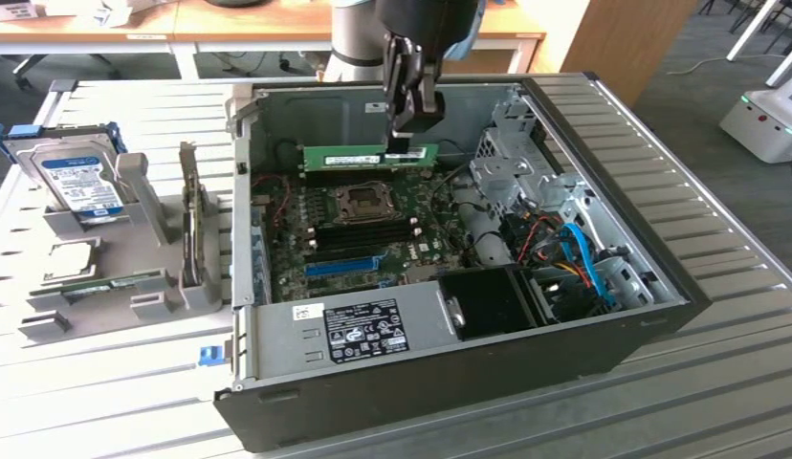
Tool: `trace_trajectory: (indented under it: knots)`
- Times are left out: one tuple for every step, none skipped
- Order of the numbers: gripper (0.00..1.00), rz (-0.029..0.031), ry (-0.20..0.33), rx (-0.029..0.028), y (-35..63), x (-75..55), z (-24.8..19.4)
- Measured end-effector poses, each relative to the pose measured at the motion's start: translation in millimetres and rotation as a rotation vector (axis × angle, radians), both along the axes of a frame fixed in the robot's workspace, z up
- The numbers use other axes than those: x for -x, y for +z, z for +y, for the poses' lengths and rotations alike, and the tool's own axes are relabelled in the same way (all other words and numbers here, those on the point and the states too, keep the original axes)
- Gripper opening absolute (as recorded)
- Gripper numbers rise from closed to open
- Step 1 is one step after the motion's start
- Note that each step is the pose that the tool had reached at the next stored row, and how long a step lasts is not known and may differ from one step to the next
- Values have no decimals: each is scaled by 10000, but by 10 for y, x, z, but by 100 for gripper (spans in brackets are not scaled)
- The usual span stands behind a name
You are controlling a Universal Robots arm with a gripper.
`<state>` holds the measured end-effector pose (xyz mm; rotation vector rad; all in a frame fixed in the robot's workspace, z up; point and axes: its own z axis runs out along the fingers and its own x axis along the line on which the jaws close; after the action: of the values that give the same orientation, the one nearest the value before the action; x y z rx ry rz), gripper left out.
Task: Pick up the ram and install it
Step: 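Pick up the ram and move it above insertion slot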
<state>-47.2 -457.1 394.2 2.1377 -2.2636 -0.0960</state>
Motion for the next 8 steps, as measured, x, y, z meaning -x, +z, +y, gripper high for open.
trace_trajectory:
  knots:
    - [12,0,1,0,0,0,14]
    - [12,0,0,0,-1,0,39]
    - [12,-1,0,0,-2,0,52]
    - [12,0,0,0,-2,0,62]
    - [12,0,0,-1,-2,0,72]
    - [12,0,0,-1,-2,0,79]
    - [12,0,0,-1,-3,0,86]
    - [12,0,1,-1,-3,0,93]
